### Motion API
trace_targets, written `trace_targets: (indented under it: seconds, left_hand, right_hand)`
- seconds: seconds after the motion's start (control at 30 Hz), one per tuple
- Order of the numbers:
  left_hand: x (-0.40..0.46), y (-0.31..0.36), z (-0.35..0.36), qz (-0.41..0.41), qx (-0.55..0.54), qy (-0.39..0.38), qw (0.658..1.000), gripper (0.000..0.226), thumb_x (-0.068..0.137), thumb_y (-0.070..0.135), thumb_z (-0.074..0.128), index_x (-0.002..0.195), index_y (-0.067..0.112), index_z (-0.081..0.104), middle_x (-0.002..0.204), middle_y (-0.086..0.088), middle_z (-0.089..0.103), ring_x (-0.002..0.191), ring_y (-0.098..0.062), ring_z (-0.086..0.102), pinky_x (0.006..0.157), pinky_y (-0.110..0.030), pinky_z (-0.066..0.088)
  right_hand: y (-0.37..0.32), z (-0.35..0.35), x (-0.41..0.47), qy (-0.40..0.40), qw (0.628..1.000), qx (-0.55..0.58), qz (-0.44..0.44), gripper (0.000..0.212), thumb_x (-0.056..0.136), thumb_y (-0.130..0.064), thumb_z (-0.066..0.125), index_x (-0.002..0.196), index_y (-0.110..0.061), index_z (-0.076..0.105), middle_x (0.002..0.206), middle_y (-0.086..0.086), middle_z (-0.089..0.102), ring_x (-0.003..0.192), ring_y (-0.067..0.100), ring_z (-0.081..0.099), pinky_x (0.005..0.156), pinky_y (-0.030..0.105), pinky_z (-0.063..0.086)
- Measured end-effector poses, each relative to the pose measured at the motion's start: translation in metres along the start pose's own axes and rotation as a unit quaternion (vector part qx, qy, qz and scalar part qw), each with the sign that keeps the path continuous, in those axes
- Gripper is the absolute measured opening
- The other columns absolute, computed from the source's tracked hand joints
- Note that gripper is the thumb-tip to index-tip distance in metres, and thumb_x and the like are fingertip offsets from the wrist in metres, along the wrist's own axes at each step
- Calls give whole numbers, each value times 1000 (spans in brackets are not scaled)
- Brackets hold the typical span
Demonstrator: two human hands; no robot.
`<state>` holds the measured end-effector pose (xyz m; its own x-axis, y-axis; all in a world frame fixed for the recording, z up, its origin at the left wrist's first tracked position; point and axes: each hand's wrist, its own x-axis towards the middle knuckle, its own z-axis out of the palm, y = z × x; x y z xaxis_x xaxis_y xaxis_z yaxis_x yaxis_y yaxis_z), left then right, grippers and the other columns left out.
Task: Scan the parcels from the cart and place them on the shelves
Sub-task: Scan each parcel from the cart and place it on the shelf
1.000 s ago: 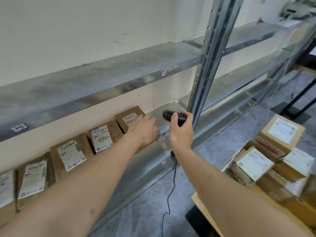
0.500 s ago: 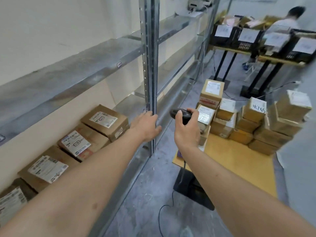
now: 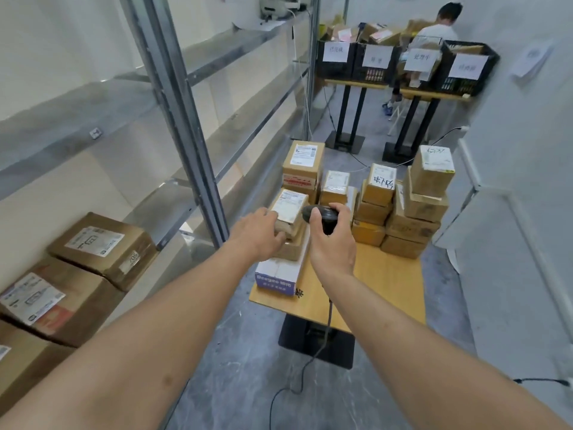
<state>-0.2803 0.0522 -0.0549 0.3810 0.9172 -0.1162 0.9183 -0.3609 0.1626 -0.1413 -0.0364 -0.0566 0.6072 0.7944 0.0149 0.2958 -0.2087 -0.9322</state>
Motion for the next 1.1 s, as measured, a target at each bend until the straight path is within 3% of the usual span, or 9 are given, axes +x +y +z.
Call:
trace_targets:
  seconds: [0.37, 0.63, 0.77, 0.9, 1.1]
  left_hand:
    - [45, 45, 28, -63, -21, -2, 998, 58, 101, 50, 53, 149, 17, 47, 149, -8, 49, 131, -31, 53, 100, -46, 50]
    - [94, 25, 44, -107, -46, 5, 993, 67, 95, 60, 62, 146, 20, 47, 143, -8, 49, 130, -30, 50, 99, -46, 51]
    - [121, 9, 56, -113, -67, -10, 991, 75, 89, 69, 66, 142, 20, 46, 139, -12, 49, 127, -32, 51, 98, -46, 50]
    - [135, 4, 63, -110, -96, -23, 989, 88, 83, 71, 72, 149, 23, 37, 143, -12, 46, 128, -33, 53, 96, -45, 51]
    - [150, -14, 68, -56, -145, -34, 987, 103, 76, 61, 83, 156, 26, 28, 142, -8, 44, 128, -30, 51, 98, -46, 51]
  right_hand:
    - [34, -31, 64, -33, 999, -10, 12, 18, 105, -54, 50, 119, -49, 41, 100, -21, 61, 91, 9, 61, 78, 33, 44]
    - [38, -2, 99, -16, 999, -18, 39, 28, 105, -52, 51, 131, -40, 47, 98, -23, 59, 96, 13, 61, 80, 32, 44]
    - [39, 21, 109, 2, 998, -25, 62, 26, 105, -52, 52, 129, -42, 47, 101, -21, 61, 93, 8, 61, 71, 28, 43]
    - [38, 36, 115, 16, 997, -27, 77, 26, 105, -52, 53, 128, -42, 48, 104, -21, 62, 91, 3, 60, 67, 19, 41]
    - [34, 51, 122, 38, 994, -37, 92, 28, 105, -51, 53, 130, -40, 49, 102, -21, 63, 94, 9, 62, 73, 30, 44]
